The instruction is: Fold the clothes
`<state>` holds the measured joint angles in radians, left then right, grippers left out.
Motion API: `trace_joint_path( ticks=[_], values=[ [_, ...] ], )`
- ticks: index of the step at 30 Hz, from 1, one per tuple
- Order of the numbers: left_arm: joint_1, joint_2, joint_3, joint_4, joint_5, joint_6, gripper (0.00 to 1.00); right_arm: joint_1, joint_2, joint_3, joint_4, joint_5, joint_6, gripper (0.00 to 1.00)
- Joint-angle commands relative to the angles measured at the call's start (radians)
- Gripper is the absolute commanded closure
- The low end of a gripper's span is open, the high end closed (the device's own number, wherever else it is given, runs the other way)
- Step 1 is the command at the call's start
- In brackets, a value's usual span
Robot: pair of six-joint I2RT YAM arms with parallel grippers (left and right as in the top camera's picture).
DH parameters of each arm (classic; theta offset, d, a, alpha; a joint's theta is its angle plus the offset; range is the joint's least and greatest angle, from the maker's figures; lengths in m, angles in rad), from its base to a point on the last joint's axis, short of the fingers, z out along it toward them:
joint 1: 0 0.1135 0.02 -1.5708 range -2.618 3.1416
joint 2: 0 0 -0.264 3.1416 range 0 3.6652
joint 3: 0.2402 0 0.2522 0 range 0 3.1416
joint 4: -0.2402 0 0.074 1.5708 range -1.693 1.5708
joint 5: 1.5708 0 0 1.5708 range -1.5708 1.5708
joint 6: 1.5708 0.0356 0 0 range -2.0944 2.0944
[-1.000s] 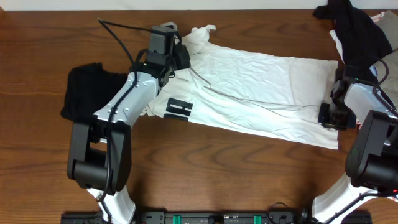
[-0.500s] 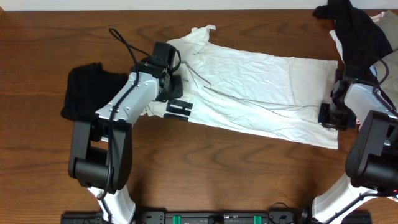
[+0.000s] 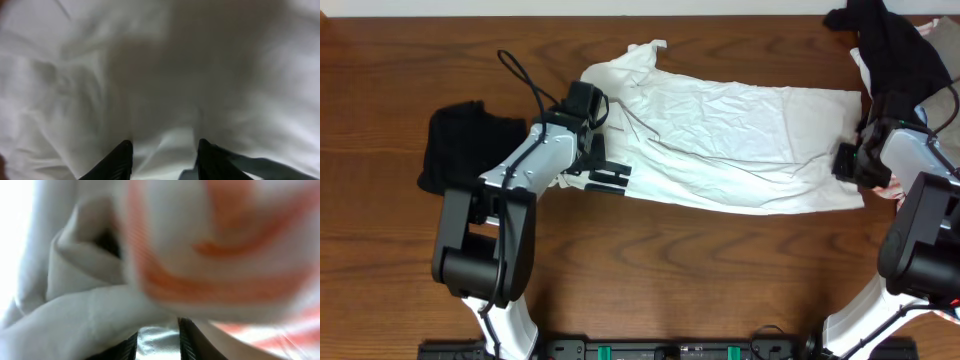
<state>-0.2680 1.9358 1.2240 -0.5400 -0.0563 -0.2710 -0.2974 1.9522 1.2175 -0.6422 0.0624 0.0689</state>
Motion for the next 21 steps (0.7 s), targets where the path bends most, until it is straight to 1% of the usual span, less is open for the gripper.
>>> trace_joint_path(
  ticks=[1,4,6,14,21],
  values=[
    [0.008,0.019,-0.035,0.009,-0.02,0.013,0.56,0.004,0.04,0.015,0.007,-0.145,0.022,0.72],
    [0.009,0.02,-0.058,0.01,-0.02,0.016,0.56,0.004,0.04,0.016,-0.008,-0.145,0.024,0.71],
    [0.01,0.02,-0.076,0.011,-0.024,0.016,0.55,0.004,0.04,0.015,-0.042,-0.134,0.023,0.69],
    [0.01,0.02,-0.175,0.018,-0.068,0.016,0.55,0.003,0.04,0.011,-0.227,0.045,0.024,0.72],
    [0.025,0.02,-0.246,-0.016,-0.069,0.016,0.56,0.002,0.04,0.011,-0.303,0.165,0.032,0.72]
  ],
)
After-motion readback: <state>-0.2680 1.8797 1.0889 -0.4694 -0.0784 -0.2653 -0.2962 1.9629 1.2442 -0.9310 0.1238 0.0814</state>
